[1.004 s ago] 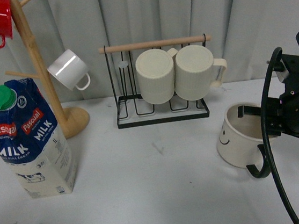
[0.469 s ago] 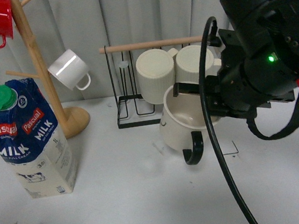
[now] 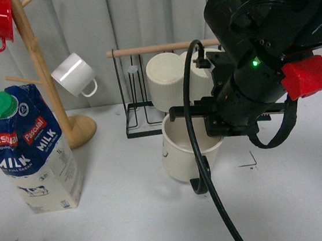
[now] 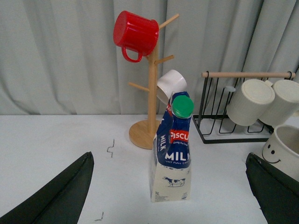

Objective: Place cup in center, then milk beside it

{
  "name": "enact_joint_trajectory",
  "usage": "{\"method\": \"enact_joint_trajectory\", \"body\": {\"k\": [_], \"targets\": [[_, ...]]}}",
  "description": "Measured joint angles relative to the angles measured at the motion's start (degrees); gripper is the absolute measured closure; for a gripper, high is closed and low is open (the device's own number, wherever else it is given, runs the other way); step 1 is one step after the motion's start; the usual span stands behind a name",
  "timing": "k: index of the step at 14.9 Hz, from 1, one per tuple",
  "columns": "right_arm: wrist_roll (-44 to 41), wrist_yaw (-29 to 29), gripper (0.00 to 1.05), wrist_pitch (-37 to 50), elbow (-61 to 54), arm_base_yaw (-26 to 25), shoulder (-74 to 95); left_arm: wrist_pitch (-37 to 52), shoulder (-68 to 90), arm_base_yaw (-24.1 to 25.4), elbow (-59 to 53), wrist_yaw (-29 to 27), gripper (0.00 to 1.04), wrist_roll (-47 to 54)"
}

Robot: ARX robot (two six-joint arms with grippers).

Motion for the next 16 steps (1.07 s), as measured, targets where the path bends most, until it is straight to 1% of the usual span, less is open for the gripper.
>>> {"method": "enact_joint_trajectory", "body": {"k": [2, 5, 7, 10, 16], "targets": [[-1.6, -1.8, 1.02, -1.2, 1.6, 0.4, 1.9, 0.0, 0.0, 0.0, 0.0, 0.0, 0.07, 0.0], [-3.5, -2.9, 1.02, -3.1, 3.2, 1.6, 3.0, 0.0, 0.0, 0.0, 0.0, 0.0, 0.07, 0.0], [-4.5, -2.3, 1.02, -3.5, 4.2, 1.8, 3.6, 0.0, 0.0, 0.0, 0.0, 0.0, 0.07, 0.0], [-6.0, 0.3, 1.02, -3.8, 4.2, 1.8, 3.7, 0.0, 0.0, 0.0, 0.0, 0.0, 0.07, 0.0], [-6.6, 1.3, 1.02, -3.8, 4.2, 1.8, 3.7, 0.0, 0.0, 0.0, 0.0, 0.0, 0.07, 0.0]]}}
